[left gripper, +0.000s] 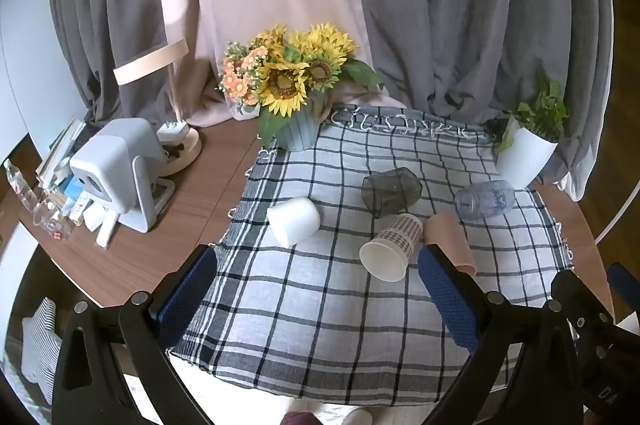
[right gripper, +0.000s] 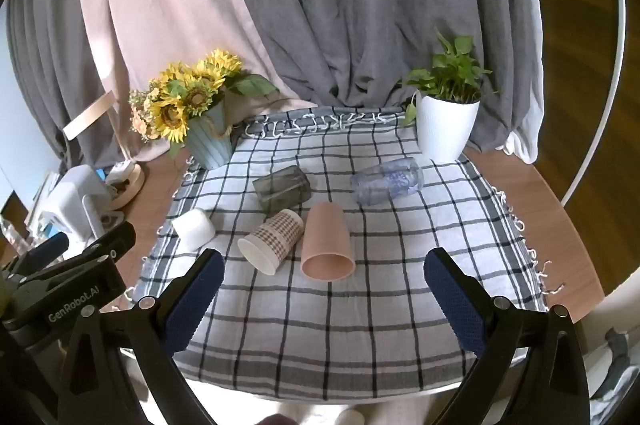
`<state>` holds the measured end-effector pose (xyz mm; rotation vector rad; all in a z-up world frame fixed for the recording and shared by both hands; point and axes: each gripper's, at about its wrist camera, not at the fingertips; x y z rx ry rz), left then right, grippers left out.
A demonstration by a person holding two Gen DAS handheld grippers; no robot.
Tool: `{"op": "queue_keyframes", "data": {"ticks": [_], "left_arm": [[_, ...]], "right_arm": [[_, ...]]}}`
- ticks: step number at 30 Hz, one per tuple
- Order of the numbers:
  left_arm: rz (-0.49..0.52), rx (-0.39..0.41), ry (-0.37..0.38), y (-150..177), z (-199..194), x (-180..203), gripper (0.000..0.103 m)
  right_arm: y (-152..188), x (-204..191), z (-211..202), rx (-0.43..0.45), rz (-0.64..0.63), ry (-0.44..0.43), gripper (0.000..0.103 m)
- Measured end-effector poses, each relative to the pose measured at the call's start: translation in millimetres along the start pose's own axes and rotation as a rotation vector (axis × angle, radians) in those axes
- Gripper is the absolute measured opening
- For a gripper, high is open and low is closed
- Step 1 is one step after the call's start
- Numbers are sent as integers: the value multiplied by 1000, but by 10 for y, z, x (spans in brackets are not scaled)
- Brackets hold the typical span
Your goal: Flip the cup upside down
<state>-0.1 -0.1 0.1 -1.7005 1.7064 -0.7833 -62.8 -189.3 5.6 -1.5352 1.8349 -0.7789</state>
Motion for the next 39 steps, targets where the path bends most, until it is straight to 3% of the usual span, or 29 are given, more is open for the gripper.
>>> {"op": "queue_keyframes", "data": {"ticks": [39], "left_arm": [[9,-9,2,42,-18,-8,103]], "right_arm": [[19,-3,-59,4,-2,1,101]]}}
Point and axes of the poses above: each gripper's, at about its wrist camera, not at the fingertips, and z roughly the way its jaws point, x to its right, y to its underside, and after that the axes turned 3 degrees about x, right-handed
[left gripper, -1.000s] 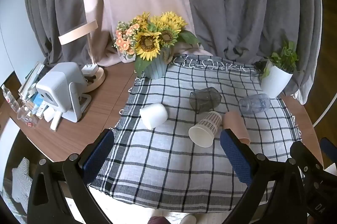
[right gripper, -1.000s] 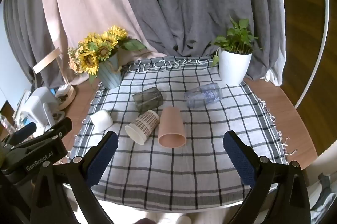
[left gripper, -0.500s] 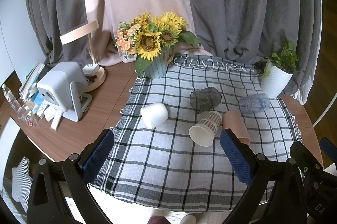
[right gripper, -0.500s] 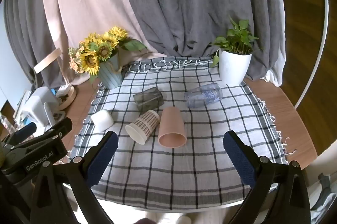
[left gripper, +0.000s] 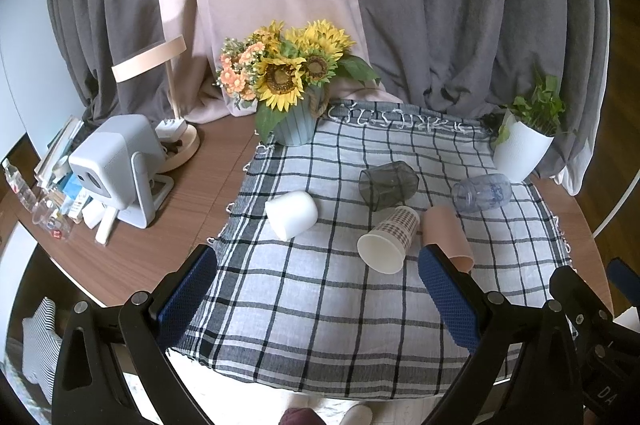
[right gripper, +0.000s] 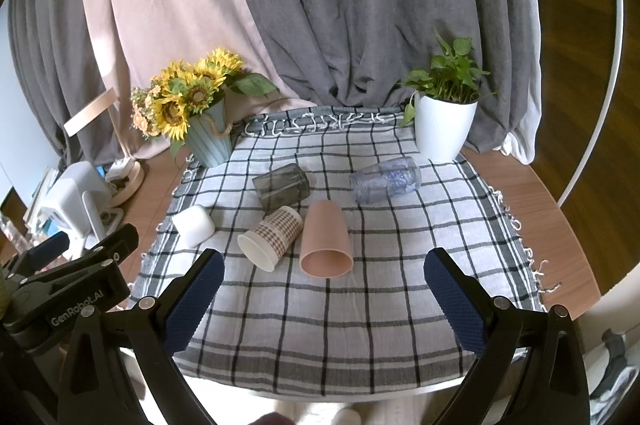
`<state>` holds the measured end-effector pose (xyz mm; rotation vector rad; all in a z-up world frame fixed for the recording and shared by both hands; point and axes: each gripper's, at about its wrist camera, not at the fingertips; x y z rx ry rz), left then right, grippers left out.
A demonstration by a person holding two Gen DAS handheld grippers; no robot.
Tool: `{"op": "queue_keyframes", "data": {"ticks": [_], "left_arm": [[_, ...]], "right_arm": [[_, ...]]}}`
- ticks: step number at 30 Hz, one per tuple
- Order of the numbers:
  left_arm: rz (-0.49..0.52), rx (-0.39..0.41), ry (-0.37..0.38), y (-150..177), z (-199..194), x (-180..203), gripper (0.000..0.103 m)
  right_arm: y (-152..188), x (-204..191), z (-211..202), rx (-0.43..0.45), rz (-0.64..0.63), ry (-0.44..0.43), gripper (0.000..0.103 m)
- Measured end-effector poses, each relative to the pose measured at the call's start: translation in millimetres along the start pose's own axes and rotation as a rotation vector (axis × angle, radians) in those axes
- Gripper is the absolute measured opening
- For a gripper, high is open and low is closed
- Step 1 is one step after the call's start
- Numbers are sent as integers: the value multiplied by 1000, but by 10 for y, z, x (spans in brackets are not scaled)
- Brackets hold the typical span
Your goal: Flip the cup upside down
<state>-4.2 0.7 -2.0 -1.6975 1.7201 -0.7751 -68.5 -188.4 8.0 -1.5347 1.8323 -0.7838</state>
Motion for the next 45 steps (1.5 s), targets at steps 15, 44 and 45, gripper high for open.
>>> {"op": "queue_keyframes", "data": {"ticks": [15,44,45], "left_arm": [[-1,-3,0,69,-76,38,103],[0,-4,1,85,-90,69,103],[0,-5,1,88,-92,70,103]], "right_arm": [[17,10,-19,1,-2,1,101],[11,-13,-3,1,-7,1,101],[11,-17,1,2,-8,2,101]]}}
Point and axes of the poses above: each gripper's, at about its wrist camera, not at the fingertips, and z roughly the way its jaws point, x to its right, y to its underside, and after that the axes turned 3 degrees about x, right-handed
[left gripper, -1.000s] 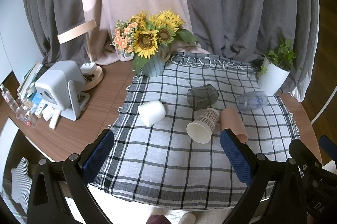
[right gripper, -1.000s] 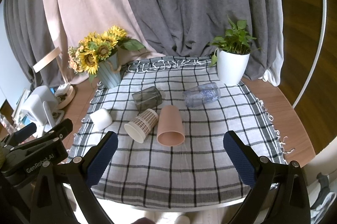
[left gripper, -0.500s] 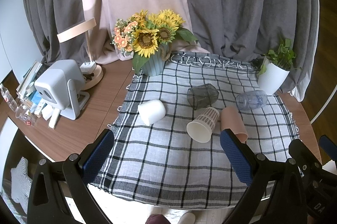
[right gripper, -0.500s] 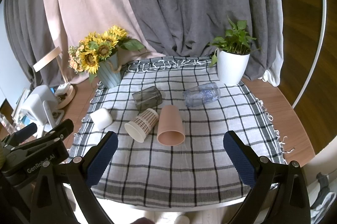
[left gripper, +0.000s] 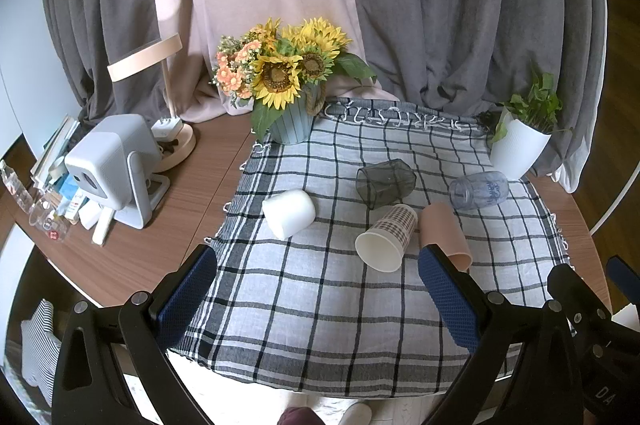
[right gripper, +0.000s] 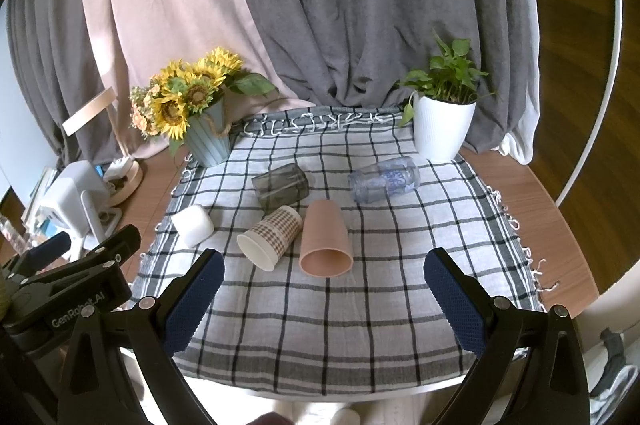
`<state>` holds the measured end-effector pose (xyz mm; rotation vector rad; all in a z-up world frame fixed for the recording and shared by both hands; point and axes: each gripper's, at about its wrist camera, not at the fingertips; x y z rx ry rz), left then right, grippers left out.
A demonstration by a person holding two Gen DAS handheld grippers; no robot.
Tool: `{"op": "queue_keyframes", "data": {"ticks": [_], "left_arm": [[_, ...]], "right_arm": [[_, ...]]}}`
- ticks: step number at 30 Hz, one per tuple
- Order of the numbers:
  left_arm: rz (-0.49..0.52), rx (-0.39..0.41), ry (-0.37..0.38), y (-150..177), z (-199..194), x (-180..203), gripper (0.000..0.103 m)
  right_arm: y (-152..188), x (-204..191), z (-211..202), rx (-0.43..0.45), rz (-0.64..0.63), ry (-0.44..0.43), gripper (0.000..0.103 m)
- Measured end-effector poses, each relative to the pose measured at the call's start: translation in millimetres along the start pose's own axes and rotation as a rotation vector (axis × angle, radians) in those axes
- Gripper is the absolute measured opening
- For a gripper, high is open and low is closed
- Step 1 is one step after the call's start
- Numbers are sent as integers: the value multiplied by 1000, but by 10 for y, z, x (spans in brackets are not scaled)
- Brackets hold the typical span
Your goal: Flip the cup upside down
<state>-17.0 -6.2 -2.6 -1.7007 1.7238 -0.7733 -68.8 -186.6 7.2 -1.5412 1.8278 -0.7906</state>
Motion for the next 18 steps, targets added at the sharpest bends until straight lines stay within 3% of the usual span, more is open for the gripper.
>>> {"op": "queue_keyframes", "data": {"ticks": [11,18], "left_arm": [[8,-11,-6,57,80,29,103],[-19,-62,-15,55,235,-204,103]], "right_arm": [[-11,-33,43,-15,-7,-4,101],[-23,-187,171,-40,-11,-21,101]]}}
Point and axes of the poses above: each gripper's, at about its wrist camera, not at the fingertips, and z roughly the way its jaws point, x to its right, y to its underside, and after that the axes turned 3 degrees about x, right-handed
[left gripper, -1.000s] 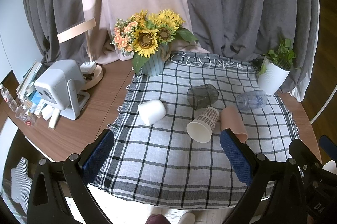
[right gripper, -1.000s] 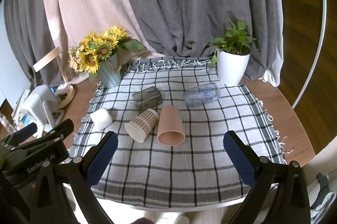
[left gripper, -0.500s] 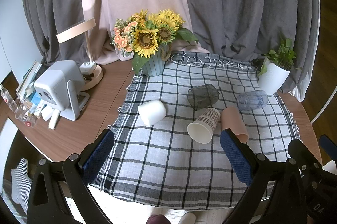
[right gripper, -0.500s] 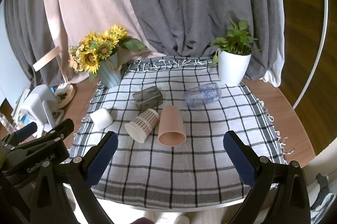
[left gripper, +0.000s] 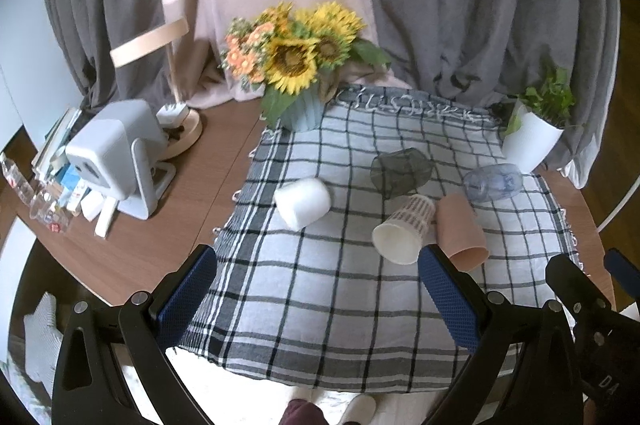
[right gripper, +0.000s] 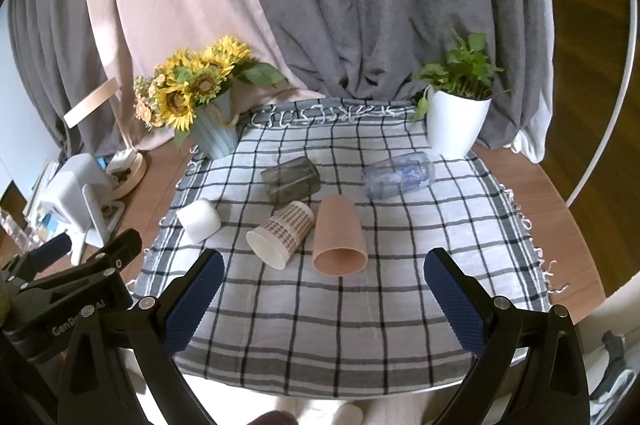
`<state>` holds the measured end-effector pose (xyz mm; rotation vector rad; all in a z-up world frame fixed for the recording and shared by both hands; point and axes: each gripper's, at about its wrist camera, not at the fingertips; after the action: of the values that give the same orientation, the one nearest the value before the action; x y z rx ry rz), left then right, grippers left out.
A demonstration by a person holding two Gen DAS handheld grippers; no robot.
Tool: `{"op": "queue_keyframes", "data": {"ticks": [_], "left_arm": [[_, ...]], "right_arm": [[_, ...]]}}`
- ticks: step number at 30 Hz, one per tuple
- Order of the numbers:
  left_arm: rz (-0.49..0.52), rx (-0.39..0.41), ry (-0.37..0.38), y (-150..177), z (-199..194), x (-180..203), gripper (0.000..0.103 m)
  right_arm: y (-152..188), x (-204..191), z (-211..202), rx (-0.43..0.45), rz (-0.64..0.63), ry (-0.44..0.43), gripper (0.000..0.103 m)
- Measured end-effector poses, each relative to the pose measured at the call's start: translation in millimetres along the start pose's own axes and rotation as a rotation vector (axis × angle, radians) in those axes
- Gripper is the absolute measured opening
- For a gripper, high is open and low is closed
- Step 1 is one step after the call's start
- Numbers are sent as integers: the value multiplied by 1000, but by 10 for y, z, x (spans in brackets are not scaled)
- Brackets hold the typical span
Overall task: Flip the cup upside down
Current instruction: 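Move the left gripper down toward the white frosted cup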
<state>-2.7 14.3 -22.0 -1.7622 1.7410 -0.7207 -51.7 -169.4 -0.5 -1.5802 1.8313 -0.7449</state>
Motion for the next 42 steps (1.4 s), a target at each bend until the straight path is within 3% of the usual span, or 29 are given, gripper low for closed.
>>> {"op": "queue_keyframes", "data": {"ticks": [10,17,23,29,35,42], "left_arm": [[-22,-70,-51,-28,328,-408,103],[26,-131,17,-155,681,-608,103],[133,-218,120,-341,1150,-628,103],[267,-320,231,-490,1659,-548,103],[442,-380,264,-545,2091,-358,102],[546,-473,306,-509,2493,-159,101]], "right_arm": [[14,-393,342,-80,-49,-37,101],[-8,-675,600,-109,-33,-22,101],[23,-818,852,-143,63,32,101],[137,-876,1129,-190,243,107,101],[254,-893,1387,-242,398,183,101],[353,-837,1655,-311,526,229,101]]}}
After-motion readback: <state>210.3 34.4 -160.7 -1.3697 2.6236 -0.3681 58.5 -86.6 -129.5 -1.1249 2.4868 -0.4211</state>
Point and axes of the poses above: each gripper's, at about its wrist camera, not at the fingertips, and z roughly the way its jaws point, x to its right, y to its underside, and after that the axes turned 3 degrees about x, right-handed
